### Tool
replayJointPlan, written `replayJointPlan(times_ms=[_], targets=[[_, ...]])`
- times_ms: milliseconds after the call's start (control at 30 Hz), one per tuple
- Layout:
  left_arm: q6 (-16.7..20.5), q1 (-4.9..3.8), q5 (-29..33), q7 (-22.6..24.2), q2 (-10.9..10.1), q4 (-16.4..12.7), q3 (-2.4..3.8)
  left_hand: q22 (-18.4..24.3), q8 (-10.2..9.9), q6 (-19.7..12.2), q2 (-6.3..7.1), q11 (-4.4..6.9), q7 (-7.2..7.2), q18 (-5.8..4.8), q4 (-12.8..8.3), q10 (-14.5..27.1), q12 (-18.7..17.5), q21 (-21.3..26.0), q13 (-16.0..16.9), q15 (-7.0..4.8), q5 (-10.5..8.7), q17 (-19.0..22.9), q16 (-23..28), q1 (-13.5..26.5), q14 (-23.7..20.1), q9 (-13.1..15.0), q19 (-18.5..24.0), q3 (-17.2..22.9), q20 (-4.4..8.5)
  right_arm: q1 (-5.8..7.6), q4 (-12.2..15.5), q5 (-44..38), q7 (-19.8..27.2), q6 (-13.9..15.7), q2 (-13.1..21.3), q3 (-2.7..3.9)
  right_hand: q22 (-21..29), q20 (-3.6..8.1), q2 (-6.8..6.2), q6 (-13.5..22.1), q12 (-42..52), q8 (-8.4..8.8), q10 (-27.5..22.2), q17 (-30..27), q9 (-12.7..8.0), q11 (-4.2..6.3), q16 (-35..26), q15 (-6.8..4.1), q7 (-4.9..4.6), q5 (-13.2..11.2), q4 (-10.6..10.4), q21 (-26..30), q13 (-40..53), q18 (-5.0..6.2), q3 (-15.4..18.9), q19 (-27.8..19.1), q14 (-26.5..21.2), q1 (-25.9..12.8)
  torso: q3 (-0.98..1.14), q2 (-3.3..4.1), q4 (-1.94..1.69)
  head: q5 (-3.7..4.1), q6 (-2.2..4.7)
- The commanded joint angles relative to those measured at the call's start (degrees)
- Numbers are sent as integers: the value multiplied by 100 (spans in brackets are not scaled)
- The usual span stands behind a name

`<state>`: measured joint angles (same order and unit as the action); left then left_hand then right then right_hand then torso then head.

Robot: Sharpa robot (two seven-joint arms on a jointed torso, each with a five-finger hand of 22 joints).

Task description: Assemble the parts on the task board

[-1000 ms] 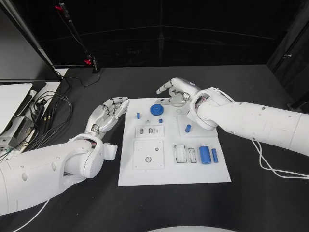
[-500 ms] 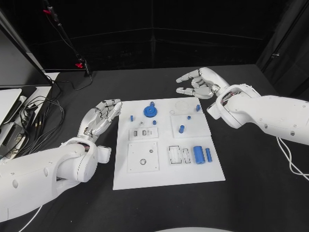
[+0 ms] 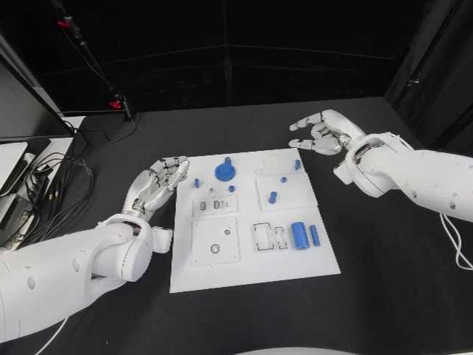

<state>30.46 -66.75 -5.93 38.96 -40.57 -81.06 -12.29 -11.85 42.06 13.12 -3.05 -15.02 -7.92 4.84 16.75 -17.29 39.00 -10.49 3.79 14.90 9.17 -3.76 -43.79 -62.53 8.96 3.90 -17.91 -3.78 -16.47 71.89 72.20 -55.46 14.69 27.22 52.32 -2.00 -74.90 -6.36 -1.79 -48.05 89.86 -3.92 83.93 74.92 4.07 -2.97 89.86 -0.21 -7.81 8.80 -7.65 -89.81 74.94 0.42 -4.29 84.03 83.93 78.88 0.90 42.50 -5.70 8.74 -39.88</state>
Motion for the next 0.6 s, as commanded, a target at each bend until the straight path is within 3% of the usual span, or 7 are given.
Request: replayJointPlan(times_ms=[33, 233, 433, 600], targets=[[-65, 20, -32, 1582, -12, 10, 6, -8, 8, 55, -34, -19, -915, 54, -5, -26, 24, -30, -6, 19, 30, 4, -30, -8, 12, -7, 30, -39, -4, -32, -146, -333, -233, -258, -42, 4, -1510, 13, 0, 56, 14, 20, 607, 1508, -5, -20, 14, 5, 6, -29, 36, -19, 1506, -42, -1, 597, 607, 56, 55, -28, 23, 34, -22], [-56, 53, -32, 1625, -28, 5, 6, -13, 12, 63, -30, -18, -916, 56, -3, -32, 29, -39, -5, 18, 31, 3, -34, -8, 19, -6, 22, -56, -5, -190, -295, -517, -321, -434, -40, 4, -1510, 12, -2, 78, 14, 20, 607, 1508, -6, -24, 14, 7, 3, -38, 52, -19, 1506, -42, -3, 597, 607, 78, 83, -45, 8, 140, -41], [-35, 62, -32, 1656, -56, -28, 6, -16, 15, 69, -27, -18, -915, 58, -3, -38, 33, -44, -5, 17, 31, 3, -37, -10, 25, -6, 17, -66, -4, -297, -356, -592, -354, -542, -8, 4, -1510, 12, -5, 84, 14, 18, 607, 1508, -5, -26, 14, 8, 2, -49, 58, -19, 1506, -42, -3, 597, 607, 88, 66, -43, 23, 222, -44], [-24, 64, -32, 1671, -70, -49, 7, -19, 20, 81, -27, -16, -915, 60, -3, -50, 41, -53, -4, 15, 32, 2, -43, -15, 36, -4, 11, -83, -4, -327, -387, -607, -379, -582, 8, 4, -1510, 12, -6, 85, 14, 17, 607, 1508, -5, -27, 14, 9, 1, -53, 59, -19, 1506, -42, -2, 597, 607, 88, 65, -45, 9, 280, -39]])
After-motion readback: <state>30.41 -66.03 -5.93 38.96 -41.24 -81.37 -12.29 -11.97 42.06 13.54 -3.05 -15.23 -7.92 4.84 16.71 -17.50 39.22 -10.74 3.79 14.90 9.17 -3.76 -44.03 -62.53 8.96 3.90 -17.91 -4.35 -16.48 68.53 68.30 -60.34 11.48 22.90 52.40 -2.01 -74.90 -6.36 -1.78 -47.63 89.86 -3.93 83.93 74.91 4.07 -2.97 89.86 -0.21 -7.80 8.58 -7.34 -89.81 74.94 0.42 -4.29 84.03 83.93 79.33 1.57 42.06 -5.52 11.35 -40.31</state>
